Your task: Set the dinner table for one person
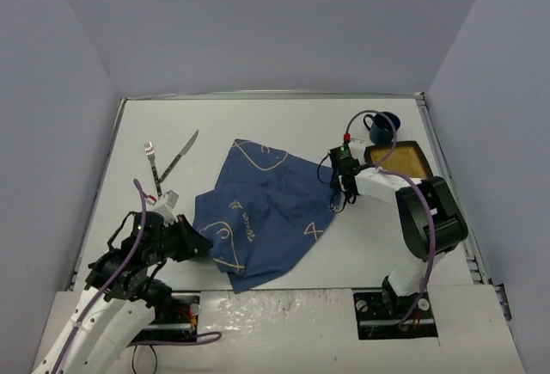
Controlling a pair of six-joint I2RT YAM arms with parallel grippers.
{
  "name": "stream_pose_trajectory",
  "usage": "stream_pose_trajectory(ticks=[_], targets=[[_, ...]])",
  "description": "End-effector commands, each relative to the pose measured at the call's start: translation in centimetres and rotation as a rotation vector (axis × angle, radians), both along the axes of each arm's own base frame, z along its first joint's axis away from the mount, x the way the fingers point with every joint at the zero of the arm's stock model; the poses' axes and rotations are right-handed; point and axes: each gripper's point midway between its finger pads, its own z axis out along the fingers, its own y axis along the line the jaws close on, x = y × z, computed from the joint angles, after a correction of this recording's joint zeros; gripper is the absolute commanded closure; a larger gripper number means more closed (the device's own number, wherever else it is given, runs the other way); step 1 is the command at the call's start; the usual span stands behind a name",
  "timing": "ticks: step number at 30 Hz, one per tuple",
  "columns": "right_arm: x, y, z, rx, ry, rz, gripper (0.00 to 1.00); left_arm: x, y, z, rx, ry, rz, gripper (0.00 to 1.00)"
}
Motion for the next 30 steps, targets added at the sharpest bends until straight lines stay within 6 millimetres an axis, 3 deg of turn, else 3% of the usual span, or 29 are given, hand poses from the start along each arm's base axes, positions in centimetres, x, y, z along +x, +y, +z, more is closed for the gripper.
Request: stream_pose_trajectory(ticks=[1, 4, 6, 9, 12, 13, 14, 16, 20, 24, 25, 30], targets=[[8.5, -1.5, 4.3, -0.076, -0.127, 0.002, 1.00, 0.3, -0.8, 2.4, 0.009, -0.041, -0.080, 1.00], [13.2, -1.3, 6.7, -0.103, -0.173, 0.038, 1.00, 0.3, -1.5, 1.6, 0.029, 0.025, -0.145, 1.00], [16.8, -0.4, 8.5, -0.105, -0.220, 0.066, 0.91, 0.6, -2.6, 1.3, -0.003, 0.054, -0.186, 1.00], [19.2, 1.1, 10.2, -0.087, -0.235, 0.129, 0.60, 1.1, -4.2, 1.1, -0.038, 0.080, -0.229, 0.68], [19.9, 1.9, 12.6, -0.063, -0.273, 0.157, 0.26, 1.7, -5.0, 1.3, -0.016, 0.051, -0.236, 0.41], [19.9, 1.9, 13.4, -0.060, -0.285, 0.157, 0.25, 1.9, -5.1, 1.4, -0.014, 0.051, -0.236, 0.35], [19.3, 1.8, 14.6, -0.055, -0.298, 0.157, 0.17, 1.9, -5.7, 1.6, -0.012, 0.041, -0.254, 0.29], [18.0, 1.6, 15.5, -0.046, -0.294, 0.158, 0.10, 1.7, -7.1, 2.1, -0.013, 0.018, -0.292, 0.10], [12.6, 2.4, 17.2, 0.020, -0.285, 0.194, 0.09, 2.8, -7.7, 3.6, 0.048, -0.054, -0.305, 0.06], [5.5, 3.9, 13.8, 0.079, -0.194, 0.204, 0.10, 5.4, -6.3, 5.4, 0.208, -0.138, -0.285, 0.06], [2.7, 4.5, 12.2, 0.111, -0.155, 0.200, 0.11, 7.1, -5.2, 5.6, 0.301, -0.159, -0.252, 0.07], [-5.4, 6.5, 7.4, 0.203, -0.076, 0.193, 0.13, 11.9, -3.6, 3.9, 0.473, -0.127, -0.189, 0.09]])
